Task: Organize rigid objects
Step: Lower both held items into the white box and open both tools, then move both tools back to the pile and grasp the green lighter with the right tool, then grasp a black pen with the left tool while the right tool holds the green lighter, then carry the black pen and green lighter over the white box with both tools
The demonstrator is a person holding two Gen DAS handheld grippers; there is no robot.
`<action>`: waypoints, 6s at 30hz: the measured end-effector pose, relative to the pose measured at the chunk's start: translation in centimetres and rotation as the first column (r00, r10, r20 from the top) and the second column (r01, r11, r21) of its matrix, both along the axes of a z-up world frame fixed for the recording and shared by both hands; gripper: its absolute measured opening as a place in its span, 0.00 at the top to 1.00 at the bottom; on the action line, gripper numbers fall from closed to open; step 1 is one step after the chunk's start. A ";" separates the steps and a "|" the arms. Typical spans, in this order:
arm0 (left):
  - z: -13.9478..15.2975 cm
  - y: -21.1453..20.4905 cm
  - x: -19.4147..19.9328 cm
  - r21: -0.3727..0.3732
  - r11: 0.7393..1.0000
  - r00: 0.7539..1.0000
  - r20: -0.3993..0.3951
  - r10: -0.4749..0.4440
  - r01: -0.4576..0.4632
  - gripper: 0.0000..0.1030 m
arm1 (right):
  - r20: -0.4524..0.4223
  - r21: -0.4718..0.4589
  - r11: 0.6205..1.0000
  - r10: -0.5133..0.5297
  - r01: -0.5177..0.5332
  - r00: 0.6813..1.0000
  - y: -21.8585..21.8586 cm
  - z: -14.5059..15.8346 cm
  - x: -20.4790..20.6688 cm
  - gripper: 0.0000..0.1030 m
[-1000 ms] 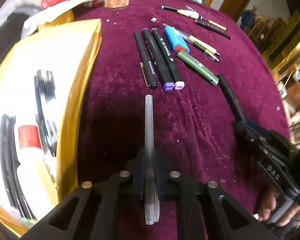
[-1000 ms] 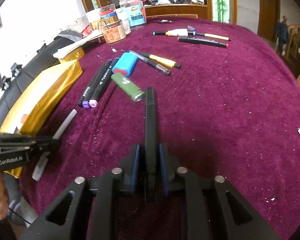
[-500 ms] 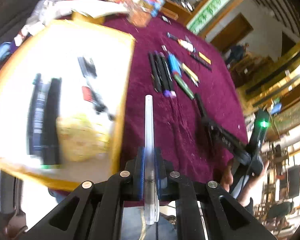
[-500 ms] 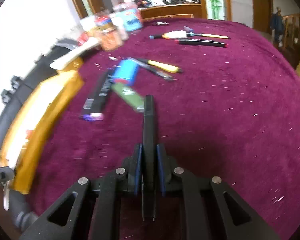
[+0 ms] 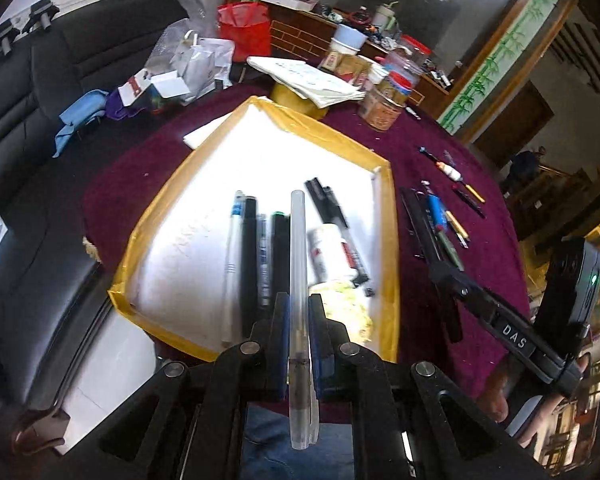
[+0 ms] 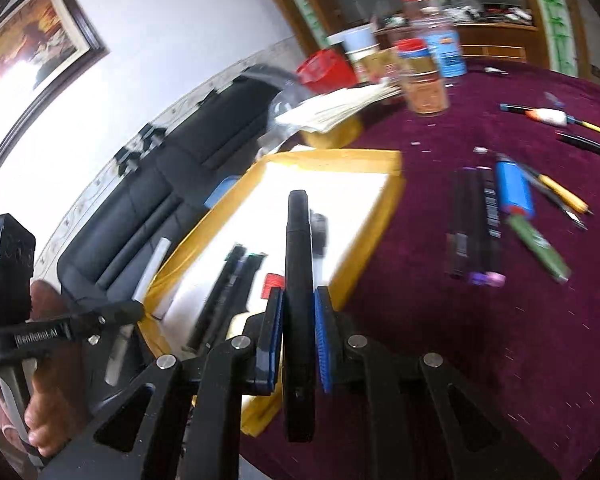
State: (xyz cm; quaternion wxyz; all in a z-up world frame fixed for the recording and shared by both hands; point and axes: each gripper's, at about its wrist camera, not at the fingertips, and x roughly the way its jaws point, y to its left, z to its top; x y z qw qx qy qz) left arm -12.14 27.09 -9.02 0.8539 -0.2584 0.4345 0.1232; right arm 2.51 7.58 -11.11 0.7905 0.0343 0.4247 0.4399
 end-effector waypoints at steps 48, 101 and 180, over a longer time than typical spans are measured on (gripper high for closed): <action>0.0 -7.6 4.1 0.366 0.930 0.999 -0.037 -0.026 0.038 0.42 | -0.007 -0.003 0.998 -0.057 0.057 0.998 -2.0 -0.2 0.3 0.60; -5.3 -14.7 23.5 0.087 0.945 0.922 -0.265 -0.283 0.315 0.54 | -0.097 -0.084 0.968 -0.243 0.235 0.965 -14.6 -7.5 9.8 0.81; -7.9 -17.7 15.2 0.127 0.913 0.889 -0.311 -0.335 0.389 0.90 | -0.122 -0.059 0.971 -0.239 0.233 0.963 -14.7 -7.6 9.8 0.80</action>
